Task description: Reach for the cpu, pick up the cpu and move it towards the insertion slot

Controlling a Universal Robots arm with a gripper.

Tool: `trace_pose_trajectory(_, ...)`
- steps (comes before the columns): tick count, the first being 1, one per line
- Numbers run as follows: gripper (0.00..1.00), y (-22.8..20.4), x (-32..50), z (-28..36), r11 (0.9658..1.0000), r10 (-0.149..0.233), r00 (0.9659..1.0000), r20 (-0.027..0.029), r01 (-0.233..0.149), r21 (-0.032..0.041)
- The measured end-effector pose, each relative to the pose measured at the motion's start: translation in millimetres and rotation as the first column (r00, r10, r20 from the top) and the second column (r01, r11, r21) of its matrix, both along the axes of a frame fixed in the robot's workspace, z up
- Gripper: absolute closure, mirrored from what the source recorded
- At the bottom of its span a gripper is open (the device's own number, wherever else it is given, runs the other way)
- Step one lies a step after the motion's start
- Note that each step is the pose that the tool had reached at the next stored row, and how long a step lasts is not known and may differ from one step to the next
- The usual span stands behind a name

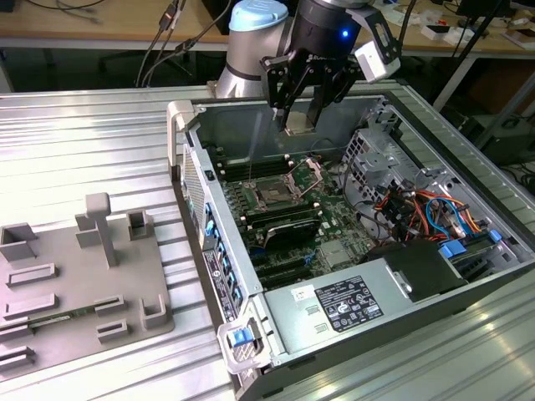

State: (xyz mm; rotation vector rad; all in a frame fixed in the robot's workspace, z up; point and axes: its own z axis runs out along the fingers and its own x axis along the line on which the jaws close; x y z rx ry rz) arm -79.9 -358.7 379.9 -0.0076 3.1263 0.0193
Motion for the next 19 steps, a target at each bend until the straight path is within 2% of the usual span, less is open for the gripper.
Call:
trace_pose_trajectory(2, 0.45, 1.9, 1.6, -0.1, 1.0000, 0.000, 1.0000, 0.0001, 0.000, 0.0001)
trace_pose_trajectory(6, 0.45, 9.0, 7.3, 0.0, 1.0000, 0.002, 1.0000, 0.0000, -0.002, 0.0000)
trace_pose_trajectory(9, 0.45, 11.7, 9.8, -0.1, 1.0000, 0.003, 1.0000, 0.0000, -0.003, 0.0001)
trace_pose_trajectory(11, 0.45, 16.7, 15.3, -0.1, 1.0000, 0.005, 1.0000, 0.0000, -0.005, 0.0000)
trace_pose_trajectory(19, 0.45, 16.8, 16.8, -0.1, 1.0000, 0.005, 1.0000, 0.0000, -0.005, 0.0000)
